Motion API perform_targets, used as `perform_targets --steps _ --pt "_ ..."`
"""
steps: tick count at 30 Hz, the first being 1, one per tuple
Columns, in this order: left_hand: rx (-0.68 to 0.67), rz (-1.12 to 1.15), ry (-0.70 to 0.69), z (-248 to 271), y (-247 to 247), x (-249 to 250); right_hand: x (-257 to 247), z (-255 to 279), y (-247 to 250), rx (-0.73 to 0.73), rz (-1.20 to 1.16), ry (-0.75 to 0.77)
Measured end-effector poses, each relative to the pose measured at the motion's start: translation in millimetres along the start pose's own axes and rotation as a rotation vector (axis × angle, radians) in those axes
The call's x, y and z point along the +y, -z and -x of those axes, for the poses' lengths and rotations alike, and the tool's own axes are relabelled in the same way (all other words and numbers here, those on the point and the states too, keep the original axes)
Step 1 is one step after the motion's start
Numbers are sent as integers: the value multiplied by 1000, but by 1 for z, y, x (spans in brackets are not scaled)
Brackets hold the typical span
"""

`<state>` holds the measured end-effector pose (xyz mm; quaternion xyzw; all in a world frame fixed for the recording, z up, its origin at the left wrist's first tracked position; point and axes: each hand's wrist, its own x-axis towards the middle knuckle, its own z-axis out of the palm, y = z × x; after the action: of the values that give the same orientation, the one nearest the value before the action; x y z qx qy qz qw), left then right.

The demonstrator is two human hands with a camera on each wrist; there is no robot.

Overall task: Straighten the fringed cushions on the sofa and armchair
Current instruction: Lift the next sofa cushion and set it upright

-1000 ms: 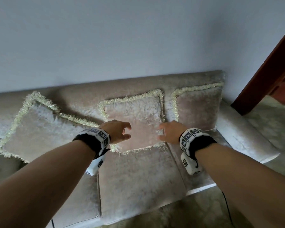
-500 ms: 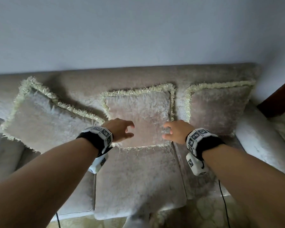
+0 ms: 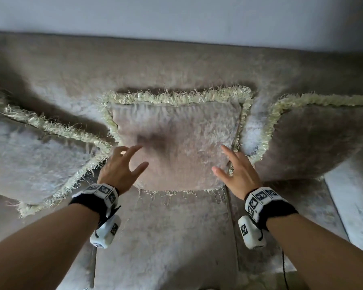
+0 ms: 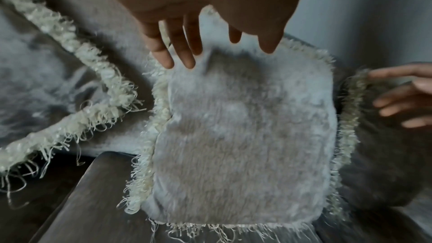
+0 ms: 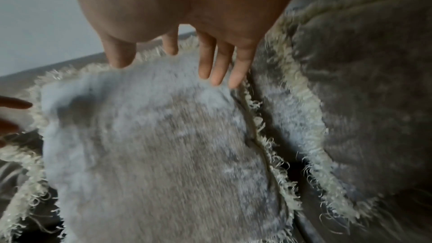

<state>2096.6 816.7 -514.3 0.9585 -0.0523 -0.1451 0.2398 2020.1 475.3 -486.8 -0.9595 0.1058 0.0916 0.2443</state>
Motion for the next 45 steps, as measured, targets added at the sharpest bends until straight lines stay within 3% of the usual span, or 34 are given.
perform_targets --steps 4,10,19,29,33,39,45 --pt "140 71 75 -34 -30 -31 24 -39 -43 126 -82 -10" --pt "259 135 28 -79 -73 -58 64 -97 -91 325 -222 -79" --pt "434 397 -43 -110 -112 -49 71 -130 -117 365 -279 -85" --pt "544 630 -213 -86 -123 -24 74 -125 -105 502 -446 168" --pt "590 865 -81 -61 -131 -14 44 -118 -57 516 -365 329" --pt "633 1016 116 -29 -153 4 -12 -131 17 345 -121 449" --pt "568 1114 251 -42 -183 1 -22 -151 18 282 19 548"
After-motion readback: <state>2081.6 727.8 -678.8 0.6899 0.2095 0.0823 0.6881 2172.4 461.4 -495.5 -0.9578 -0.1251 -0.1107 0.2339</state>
